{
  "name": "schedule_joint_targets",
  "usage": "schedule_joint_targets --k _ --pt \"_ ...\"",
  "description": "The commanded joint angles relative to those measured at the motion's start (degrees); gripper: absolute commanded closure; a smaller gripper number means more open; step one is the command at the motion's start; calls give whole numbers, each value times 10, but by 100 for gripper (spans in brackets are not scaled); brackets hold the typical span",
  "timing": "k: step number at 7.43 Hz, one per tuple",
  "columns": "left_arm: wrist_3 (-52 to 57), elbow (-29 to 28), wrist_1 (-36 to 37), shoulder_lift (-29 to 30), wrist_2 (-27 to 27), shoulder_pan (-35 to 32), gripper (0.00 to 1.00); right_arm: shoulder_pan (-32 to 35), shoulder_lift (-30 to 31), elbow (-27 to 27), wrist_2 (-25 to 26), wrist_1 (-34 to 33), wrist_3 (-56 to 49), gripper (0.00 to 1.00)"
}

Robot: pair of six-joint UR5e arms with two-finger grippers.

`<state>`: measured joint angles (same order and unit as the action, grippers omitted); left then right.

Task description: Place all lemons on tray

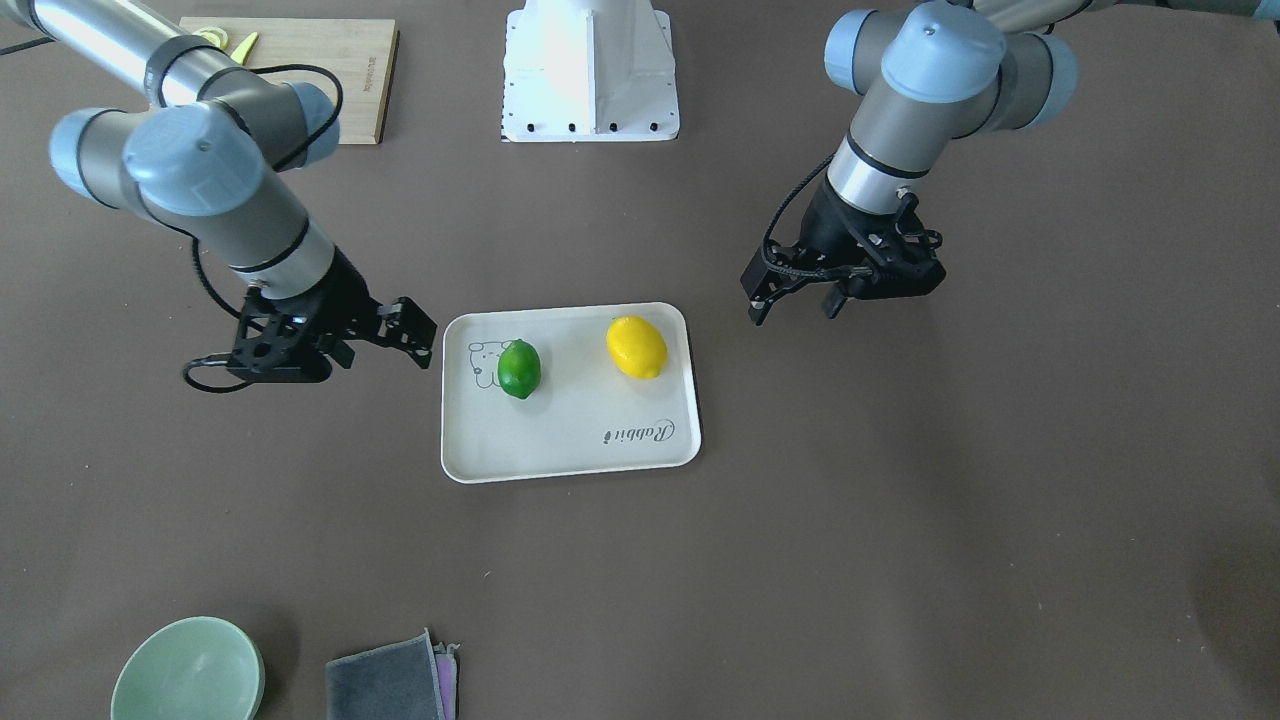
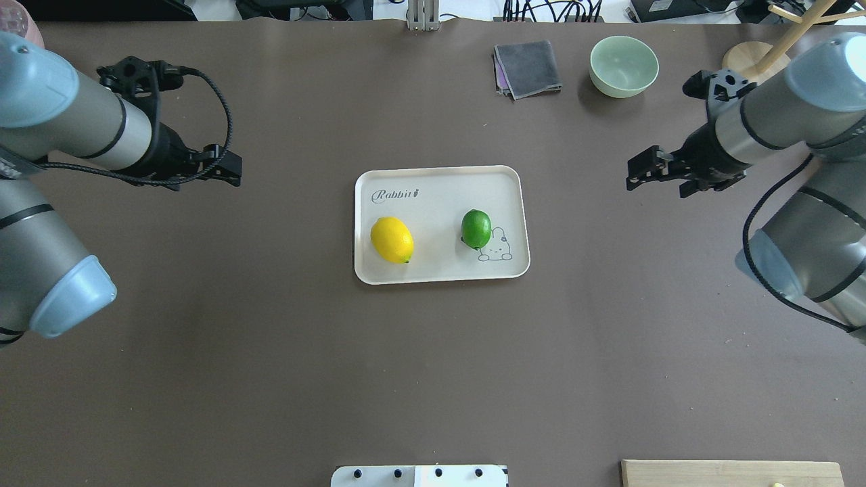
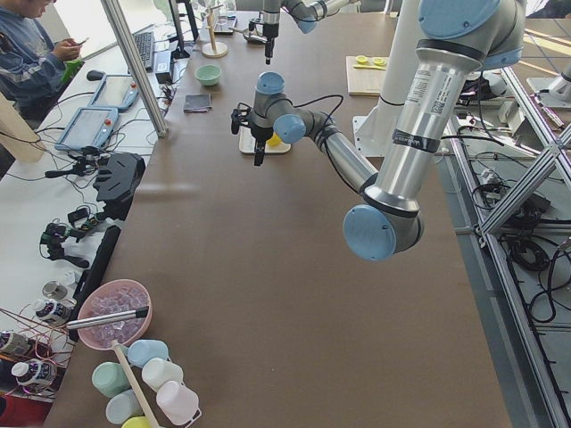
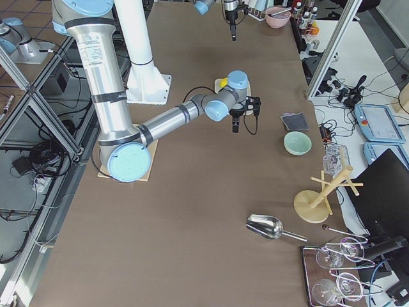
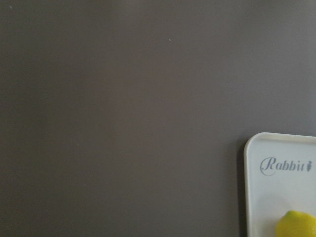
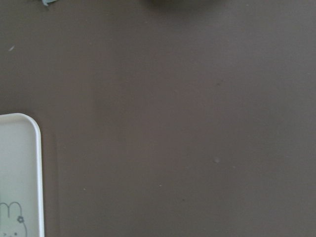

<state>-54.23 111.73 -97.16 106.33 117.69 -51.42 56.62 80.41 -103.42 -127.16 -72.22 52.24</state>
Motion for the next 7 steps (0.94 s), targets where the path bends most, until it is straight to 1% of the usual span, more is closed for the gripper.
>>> schedule_joint_targets --k 1,2,3,4,5,6,7 --pt "204 2 3 -85 88 -121 2 104 110 0 -40 0 -194 0" --pt "290 -6 1 -129 113 -165 2 159 144 9 -48 -2 -282 0" --pt "378 -9 0 -169 114 -197 2 206 171 19 -54 -5 -345 0" --pt "413 -13 0 -189 115 -221 2 241 188 29 -51 -25 -408 0" --pt "412 -28 1 -190 133 -223 2 273 202 38 -45 -41 -470 0" --pt "413 -44 -21 -189 145 -236 2 291 215 44 -45 -42 -491 0" --pt "404 -45 -46 -194 146 -237 2 299 231 39 -54 -44 -489 0"
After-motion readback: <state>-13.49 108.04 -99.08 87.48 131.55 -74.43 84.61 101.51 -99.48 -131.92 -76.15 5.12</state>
